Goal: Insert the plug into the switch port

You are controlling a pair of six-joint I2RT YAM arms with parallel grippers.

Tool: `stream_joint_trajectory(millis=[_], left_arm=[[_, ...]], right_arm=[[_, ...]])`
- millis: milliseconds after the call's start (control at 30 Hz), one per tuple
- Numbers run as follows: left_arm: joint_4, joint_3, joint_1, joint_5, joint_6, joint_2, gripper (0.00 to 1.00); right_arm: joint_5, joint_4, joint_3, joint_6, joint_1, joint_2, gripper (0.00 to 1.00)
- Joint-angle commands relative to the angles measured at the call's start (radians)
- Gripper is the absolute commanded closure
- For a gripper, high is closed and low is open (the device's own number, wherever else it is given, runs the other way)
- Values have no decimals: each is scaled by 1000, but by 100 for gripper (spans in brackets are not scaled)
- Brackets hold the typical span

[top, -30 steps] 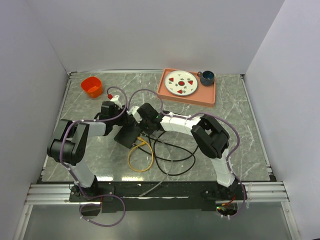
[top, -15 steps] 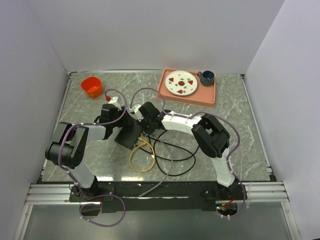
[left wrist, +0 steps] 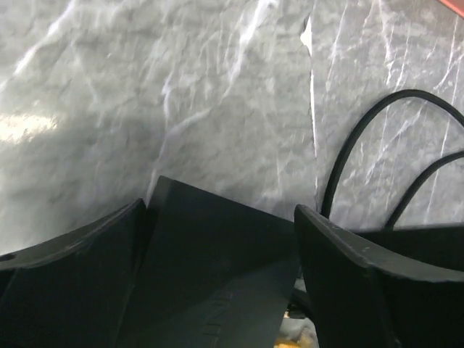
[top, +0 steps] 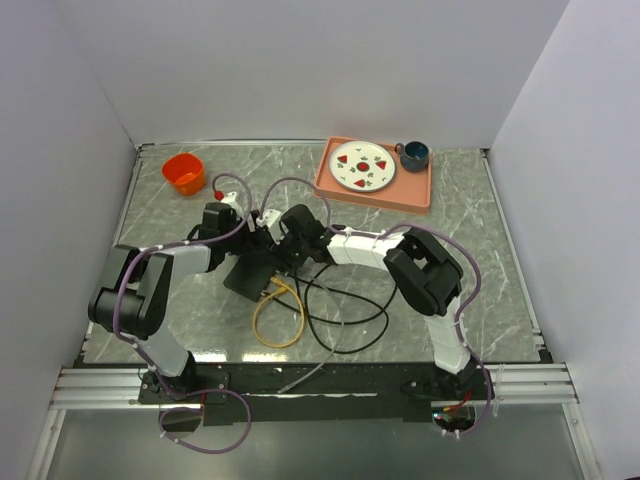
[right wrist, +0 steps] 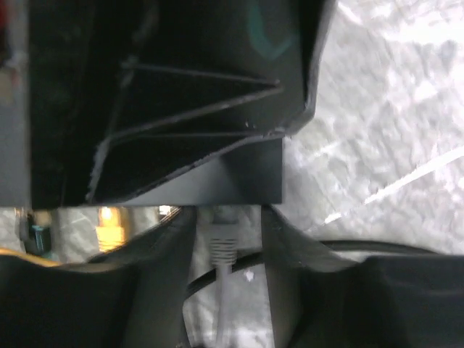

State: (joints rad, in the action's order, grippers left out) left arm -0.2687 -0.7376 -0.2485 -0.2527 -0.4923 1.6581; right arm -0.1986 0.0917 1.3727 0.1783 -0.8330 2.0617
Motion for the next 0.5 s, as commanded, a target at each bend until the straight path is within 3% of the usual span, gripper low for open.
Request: stream_joint_trajectory(millis=[0, 200, 467], left_arm=[[167, -43, 12, -96, -26, -72, 11], [246, -123, 15, -28, 0, -176, 4], [368, -203, 14, 62, 55, -403, 1]], right_arm=[[-42, -257, -20, 0, -14, -86, 30], [36, -245, -15, -3, -14, -121, 1], [96, -218, -40, -3, -12, -287, 1]])
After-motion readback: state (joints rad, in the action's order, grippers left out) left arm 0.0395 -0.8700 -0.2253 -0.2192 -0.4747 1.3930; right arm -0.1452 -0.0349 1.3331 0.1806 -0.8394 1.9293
